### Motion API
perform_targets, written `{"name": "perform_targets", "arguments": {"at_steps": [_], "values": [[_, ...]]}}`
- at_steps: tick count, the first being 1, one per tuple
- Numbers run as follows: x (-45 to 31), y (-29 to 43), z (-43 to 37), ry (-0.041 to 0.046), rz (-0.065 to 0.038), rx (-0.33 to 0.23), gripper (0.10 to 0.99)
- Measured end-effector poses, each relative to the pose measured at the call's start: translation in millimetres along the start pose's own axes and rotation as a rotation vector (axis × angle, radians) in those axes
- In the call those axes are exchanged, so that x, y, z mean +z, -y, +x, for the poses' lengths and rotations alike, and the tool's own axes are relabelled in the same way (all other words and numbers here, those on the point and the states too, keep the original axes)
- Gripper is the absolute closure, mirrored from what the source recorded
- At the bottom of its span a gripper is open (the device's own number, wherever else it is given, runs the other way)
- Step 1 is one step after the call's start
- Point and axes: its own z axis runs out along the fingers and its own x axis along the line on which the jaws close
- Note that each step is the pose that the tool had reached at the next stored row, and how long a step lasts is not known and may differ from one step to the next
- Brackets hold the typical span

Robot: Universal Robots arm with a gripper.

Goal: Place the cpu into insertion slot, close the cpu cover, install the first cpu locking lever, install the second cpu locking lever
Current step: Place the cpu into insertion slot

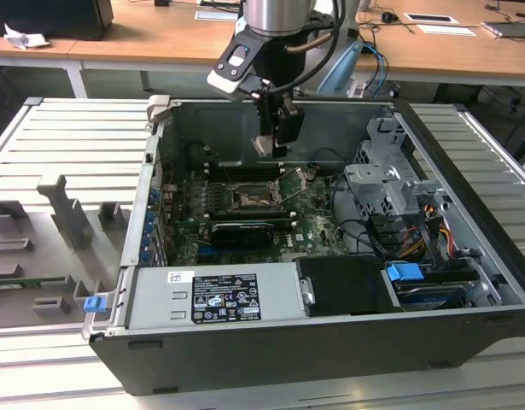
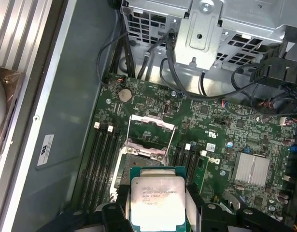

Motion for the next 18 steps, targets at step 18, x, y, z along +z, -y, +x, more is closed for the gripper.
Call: {"name": "perform_targets", "arguments": {"at_steps": [18], "values": [[7.5, 0.6, -0.2, 0.0022, 0.0, 0.027, 0.545]]}}
